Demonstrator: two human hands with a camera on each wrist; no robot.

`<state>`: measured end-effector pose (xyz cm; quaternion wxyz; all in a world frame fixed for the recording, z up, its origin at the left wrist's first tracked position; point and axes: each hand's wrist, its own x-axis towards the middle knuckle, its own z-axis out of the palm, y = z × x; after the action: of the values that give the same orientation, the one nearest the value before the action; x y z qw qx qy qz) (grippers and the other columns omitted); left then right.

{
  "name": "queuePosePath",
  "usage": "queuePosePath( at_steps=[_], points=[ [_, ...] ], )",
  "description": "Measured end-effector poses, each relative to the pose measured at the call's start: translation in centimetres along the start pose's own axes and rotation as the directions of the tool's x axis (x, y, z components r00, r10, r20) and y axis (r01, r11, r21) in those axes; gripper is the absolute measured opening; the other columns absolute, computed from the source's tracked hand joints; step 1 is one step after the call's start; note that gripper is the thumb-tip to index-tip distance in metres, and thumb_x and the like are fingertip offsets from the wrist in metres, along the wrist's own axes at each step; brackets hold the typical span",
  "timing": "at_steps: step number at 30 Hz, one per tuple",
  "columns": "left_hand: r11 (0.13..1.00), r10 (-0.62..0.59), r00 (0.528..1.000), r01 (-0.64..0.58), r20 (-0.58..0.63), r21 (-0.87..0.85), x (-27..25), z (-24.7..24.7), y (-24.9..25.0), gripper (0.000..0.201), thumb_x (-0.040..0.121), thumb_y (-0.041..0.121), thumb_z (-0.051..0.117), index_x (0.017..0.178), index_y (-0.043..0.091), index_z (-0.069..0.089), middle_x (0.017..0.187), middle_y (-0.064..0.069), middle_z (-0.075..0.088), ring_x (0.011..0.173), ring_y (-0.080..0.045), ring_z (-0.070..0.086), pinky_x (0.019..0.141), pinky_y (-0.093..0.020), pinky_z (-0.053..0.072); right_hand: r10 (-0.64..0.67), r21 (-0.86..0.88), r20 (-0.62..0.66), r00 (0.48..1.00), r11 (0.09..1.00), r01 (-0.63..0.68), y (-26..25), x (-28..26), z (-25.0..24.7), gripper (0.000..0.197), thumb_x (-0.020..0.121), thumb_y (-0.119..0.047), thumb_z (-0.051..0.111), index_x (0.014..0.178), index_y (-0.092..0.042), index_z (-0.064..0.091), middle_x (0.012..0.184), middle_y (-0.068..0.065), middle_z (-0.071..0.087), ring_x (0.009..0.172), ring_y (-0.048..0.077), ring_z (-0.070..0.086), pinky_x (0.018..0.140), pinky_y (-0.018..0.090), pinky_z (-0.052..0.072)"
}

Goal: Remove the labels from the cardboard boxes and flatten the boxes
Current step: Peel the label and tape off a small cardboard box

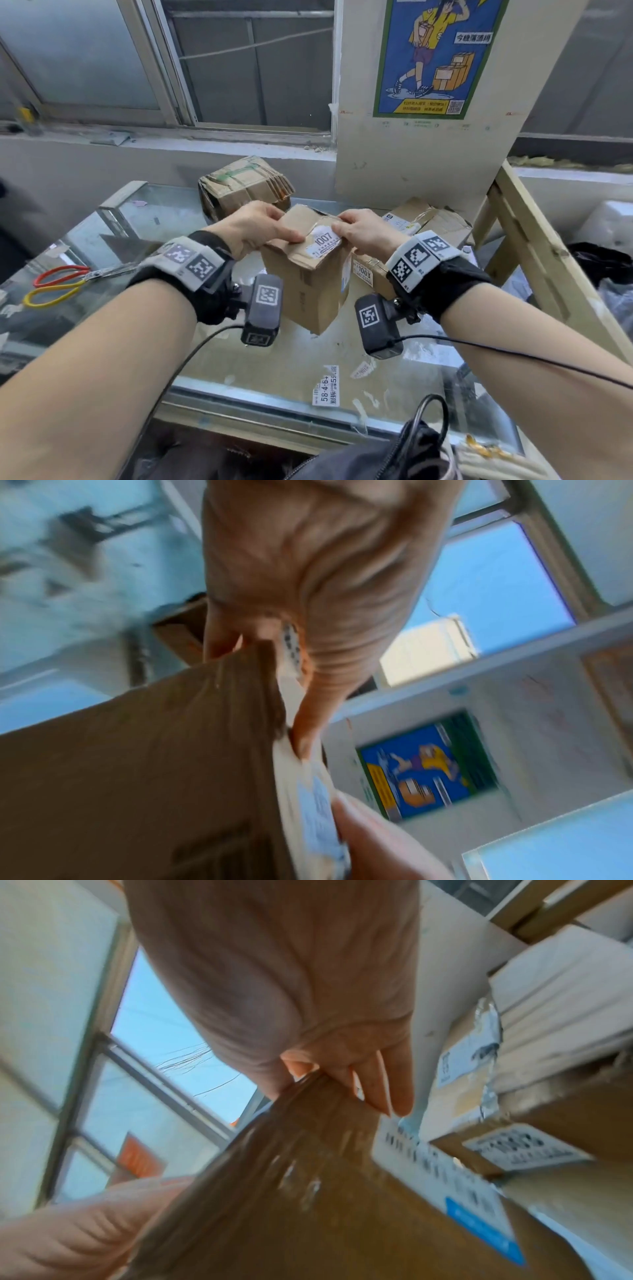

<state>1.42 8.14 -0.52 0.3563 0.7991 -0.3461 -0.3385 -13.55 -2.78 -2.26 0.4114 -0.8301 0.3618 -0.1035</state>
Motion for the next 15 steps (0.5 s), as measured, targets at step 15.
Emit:
queuePosePath(
  at_steps=[15],
  points=[
    [0.934,-0.002,0.991,-0.047,0.136,0.354,-1.2,1.3,2.0,0.106,0.066,0.038,0.087,0.150,0.039,0.023,0.149,-0.004,0.038,0.125,-0.023,0.044,0.103,-0.038,0.045,0.131,0.202,0.090,0.987,0.968,-0.147,0.7,-0.1,-0.2,0.017,0.100,-0.027,0.044,0.100,-0.017,0.058,0.106,0.009,0.063,0.091,0.020,0.056,0.096,0.041,0.047]
  ],
)
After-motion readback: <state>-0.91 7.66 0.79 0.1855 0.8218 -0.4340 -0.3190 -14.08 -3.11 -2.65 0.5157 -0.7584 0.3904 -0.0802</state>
